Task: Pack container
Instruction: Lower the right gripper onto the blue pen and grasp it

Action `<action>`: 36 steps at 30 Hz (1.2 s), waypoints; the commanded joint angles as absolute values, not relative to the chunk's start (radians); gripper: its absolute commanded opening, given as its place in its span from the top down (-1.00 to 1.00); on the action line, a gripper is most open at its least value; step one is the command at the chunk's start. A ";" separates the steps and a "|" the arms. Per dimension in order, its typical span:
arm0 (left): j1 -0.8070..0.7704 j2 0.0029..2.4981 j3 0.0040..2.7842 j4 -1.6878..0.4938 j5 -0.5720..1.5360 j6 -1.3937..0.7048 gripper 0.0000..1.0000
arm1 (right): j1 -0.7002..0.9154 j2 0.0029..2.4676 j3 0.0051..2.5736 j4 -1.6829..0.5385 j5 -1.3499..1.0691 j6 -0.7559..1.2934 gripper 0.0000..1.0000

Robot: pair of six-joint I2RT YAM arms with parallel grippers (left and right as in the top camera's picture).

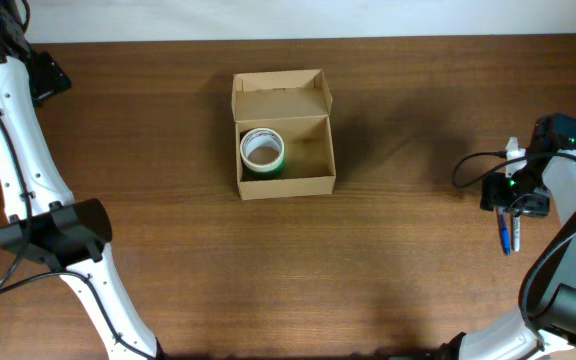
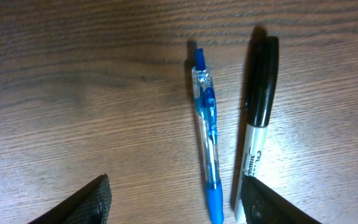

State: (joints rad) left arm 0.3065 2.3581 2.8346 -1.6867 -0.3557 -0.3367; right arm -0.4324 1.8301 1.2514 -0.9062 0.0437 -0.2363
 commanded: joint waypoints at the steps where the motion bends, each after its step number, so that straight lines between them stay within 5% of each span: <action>1: 0.313 2.326 2.830 -1.687 -0.355 -0.347 -0.99 | -0.441 1.839 1.234 -0.891 0.077 -0.226 -0.36; 21: 0.313 2.326 2.830 -1.687 -0.355 -0.347 -1.00 | -0.441 2.003 1.234 -0.841 0.091 -0.219 -0.20; 26: 0.313 2.326 2.830 -1.687 -0.355 -0.347 -1.00 | -0.441 2.005 1.234 -0.830 0.091 -0.204 0.29; 36: 0.313 2.326 2.830 -1.687 -0.355 -0.347 -1.00 | -0.441 2.005 1.234 -0.833 0.091 -0.200 0.59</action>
State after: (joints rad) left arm 0.3065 2.3581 2.8346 -1.6867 -0.3557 -0.3367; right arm -0.4343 1.9591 1.2453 -0.8352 0.0624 -0.2108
